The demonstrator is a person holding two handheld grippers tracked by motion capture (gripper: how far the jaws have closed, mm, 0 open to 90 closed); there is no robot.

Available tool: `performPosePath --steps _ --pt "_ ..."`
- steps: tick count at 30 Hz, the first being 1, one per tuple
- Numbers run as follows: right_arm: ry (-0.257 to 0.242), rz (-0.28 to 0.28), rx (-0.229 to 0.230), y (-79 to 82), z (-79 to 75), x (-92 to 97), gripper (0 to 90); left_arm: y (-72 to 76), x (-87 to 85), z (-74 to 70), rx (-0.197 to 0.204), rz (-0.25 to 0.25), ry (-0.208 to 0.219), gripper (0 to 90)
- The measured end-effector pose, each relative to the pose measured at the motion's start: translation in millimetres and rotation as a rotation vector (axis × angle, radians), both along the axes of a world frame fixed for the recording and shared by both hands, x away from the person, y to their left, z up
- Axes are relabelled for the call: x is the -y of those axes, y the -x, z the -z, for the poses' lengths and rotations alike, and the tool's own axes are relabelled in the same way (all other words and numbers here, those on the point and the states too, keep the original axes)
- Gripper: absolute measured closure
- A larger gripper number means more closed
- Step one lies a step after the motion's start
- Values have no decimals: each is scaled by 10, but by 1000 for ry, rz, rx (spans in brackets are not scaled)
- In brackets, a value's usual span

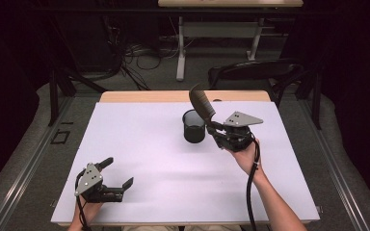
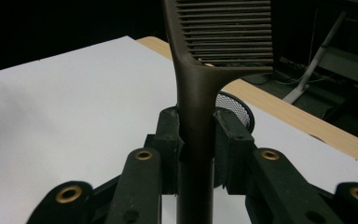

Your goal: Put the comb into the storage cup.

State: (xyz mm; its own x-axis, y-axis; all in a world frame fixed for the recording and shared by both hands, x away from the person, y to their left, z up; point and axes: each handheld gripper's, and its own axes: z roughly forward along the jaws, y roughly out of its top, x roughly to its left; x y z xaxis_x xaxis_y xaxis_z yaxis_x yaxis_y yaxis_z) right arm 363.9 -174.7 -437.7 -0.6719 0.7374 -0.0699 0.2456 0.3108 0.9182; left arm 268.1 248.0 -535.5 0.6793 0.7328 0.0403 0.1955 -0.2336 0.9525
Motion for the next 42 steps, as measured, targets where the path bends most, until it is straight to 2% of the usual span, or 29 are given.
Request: performPosePath --steps 11,42 --pt "-22 7 11 -95 -70 -44 726 1 -1 -2 1 0 0 2" --pt "-42 8 47 -314 -248 -208 725 -3 -2 0 0 -2 2 2"
